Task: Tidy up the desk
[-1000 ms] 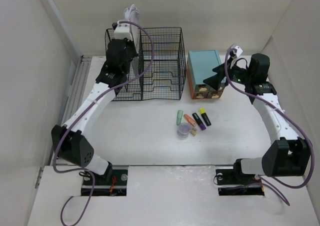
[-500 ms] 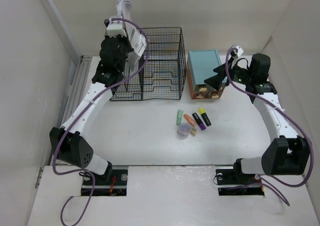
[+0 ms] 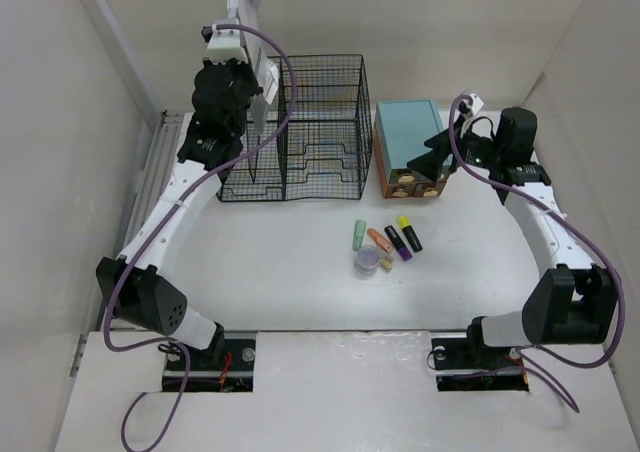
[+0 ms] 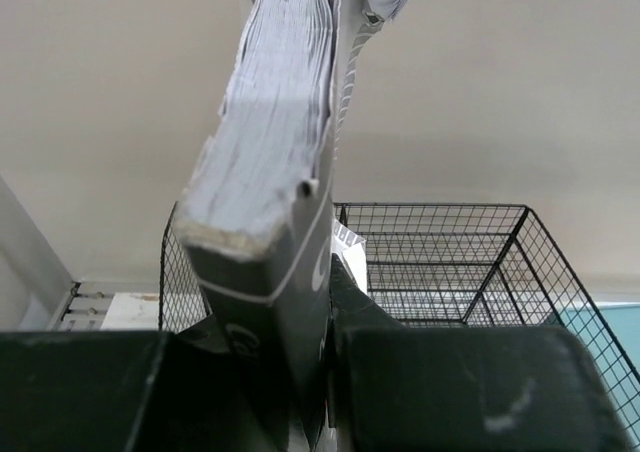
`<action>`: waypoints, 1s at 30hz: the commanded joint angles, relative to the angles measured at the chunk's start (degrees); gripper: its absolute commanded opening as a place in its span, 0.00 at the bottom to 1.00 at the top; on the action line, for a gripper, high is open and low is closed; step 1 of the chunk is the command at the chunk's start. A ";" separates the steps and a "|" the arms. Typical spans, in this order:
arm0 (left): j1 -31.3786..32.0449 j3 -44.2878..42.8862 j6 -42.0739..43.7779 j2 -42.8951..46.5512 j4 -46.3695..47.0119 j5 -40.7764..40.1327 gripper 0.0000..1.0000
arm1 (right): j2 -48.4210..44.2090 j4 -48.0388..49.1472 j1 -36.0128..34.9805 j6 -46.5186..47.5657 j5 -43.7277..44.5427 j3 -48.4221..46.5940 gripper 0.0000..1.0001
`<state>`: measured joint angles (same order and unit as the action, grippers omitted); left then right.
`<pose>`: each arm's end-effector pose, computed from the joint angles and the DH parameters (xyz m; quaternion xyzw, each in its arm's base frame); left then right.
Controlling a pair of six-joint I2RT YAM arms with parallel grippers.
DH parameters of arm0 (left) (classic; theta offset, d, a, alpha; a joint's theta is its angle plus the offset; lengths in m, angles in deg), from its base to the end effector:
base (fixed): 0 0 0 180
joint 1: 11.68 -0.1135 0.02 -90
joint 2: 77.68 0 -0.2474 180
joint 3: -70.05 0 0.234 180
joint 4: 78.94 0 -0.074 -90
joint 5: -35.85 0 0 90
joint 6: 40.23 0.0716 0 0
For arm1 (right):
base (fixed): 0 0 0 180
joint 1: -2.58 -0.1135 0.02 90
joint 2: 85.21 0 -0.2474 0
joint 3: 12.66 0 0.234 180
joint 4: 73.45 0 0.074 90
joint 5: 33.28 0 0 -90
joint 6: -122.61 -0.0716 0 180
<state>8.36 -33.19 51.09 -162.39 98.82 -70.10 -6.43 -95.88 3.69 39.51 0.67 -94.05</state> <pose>0.3413 -0.1036 0.4743 0.0010 0.6043 -0.0468 0.7954 0.3139 0.0533 0.3282 -0.3062 0.7077 0.3481 0.5331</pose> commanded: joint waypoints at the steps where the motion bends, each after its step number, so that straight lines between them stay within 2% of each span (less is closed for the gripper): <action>1: -1.13 -3.21 0.96 0.77 7.86 -0.32 0.00 | -0.21 0.81 0.30 1.01 -1.87 -0.71 1.00; 7: -1.66 -0.57 1.58 -1.69 10.23 -0.32 0.00 | 0.32 0.81 0.30 1.01 -2.40 -0.71 1.00; 19: -2.72 5.40 1.05 -8.46 20.86 3.29 0.00 | 1.37 -0.25 0.30 2.07 -2.40 -1.24 1.00; 26: -3.86 14.28 1.58 -11.00 31.31 3.82 0.00 | 2.52 -1.39 0.30 3.74 -3.45 -1.77 1.00; 28: -3.86 17.44 1.58 -11.53 35.79 3.82 0.00 | 2.52 -1.92 0.30 4.27 -4.15 -1.77 1.00; 29: -3.86 20.67 1.58 -12.66 42.59 3.12 0.00 | 3.04 -1.92 0.30 4.79 -5.37 -1.77 1.00; 30: -3.86 21.22 1.06 -12.68 43.53 2.59 0.00 | 3.04 -1.92 0.30 4.79 -5.38 -1.77 1.00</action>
<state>4.71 -13.76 52.38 -177.14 122.84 -66.80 -3.76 -98.31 3.69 42.42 -1.47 -94.05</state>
